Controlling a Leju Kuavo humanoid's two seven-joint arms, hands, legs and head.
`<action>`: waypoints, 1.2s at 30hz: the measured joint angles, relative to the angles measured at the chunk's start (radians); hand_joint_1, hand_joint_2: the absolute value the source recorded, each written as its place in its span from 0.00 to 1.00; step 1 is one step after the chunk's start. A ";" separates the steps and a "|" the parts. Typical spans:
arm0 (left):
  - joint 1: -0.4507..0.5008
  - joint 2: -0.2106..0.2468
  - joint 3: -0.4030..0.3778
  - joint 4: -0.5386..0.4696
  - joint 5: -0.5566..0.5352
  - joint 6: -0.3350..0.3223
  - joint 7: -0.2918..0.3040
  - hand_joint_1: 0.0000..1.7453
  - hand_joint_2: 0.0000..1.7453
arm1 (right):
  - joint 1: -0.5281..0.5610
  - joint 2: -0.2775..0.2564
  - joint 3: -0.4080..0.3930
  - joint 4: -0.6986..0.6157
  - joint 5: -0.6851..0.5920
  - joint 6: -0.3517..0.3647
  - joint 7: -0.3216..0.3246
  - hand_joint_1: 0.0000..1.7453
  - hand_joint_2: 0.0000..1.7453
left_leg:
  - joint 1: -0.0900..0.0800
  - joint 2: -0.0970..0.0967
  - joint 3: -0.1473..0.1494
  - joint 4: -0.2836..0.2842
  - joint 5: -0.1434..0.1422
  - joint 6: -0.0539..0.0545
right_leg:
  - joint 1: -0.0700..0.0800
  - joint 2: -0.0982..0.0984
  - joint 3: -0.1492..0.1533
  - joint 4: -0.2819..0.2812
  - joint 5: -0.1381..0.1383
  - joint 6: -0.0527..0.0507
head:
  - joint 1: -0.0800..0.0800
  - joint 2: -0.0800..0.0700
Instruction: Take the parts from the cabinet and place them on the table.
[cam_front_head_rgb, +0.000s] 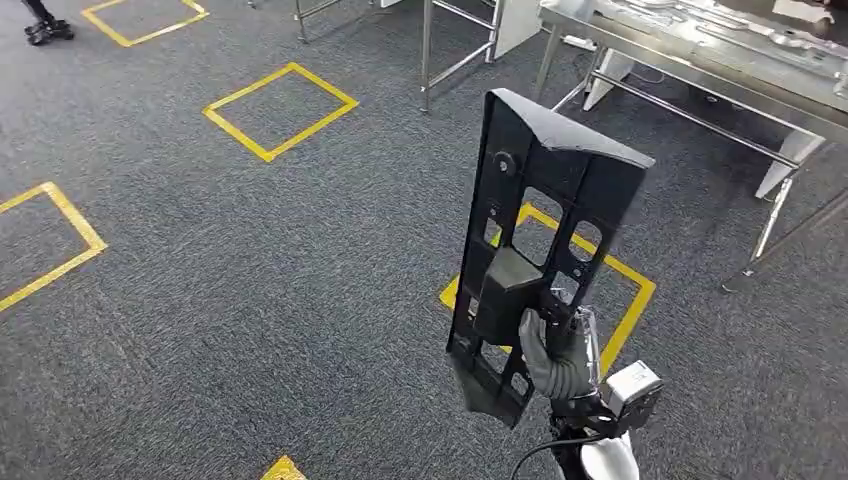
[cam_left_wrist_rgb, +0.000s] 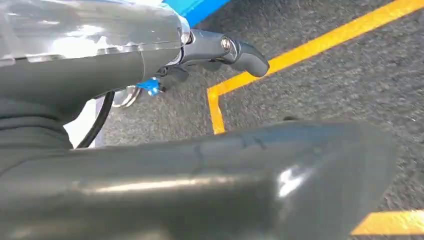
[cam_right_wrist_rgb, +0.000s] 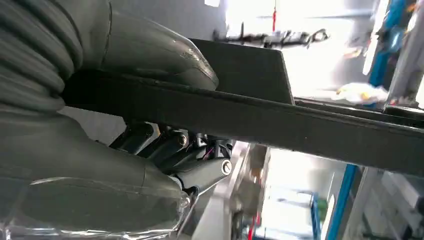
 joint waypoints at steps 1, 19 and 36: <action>-0.001 0.001 0.007 -0.002 0.000 -0.010 -0.008 0.00 0.00 | 0.006 -0.002 -0.009 -0.006 0.006 -0.006 0.000 1.00 1.00 | 0.000 0.011 0.001 0.000 -0.002 -0.001 | -0.001 -0.004 0.016 -0.031 0.025 0.000 | 0.000 0.000; 0.007 0.053 0.014 -0.027 -0.043 0.002 -0.036 0.00 0.00 | 0.146 -0.028 -0.178 -0.168 0.124 -0.140 0.001 1.00 1.00 | -0.002 -0.087 -0.018 0.052 0.009 -0.038 | 0.009 0.093 0.184 -0.296 0.102 -0.061 | 0.000 0.000; 0.009 0.171 0.043 -0.044 0.019 -0.132 -0.034 0.00 0.00 | 0.214 -0.031 -0.279 -0.193 0.092 -0.180 0.001 1.00 1.00 | 0.005 0.029 0.053 -0.036 -0.030 -0.038 | -0.015 -0.040 0.177 -0.296 0.099 0.002 | 0.000 0.000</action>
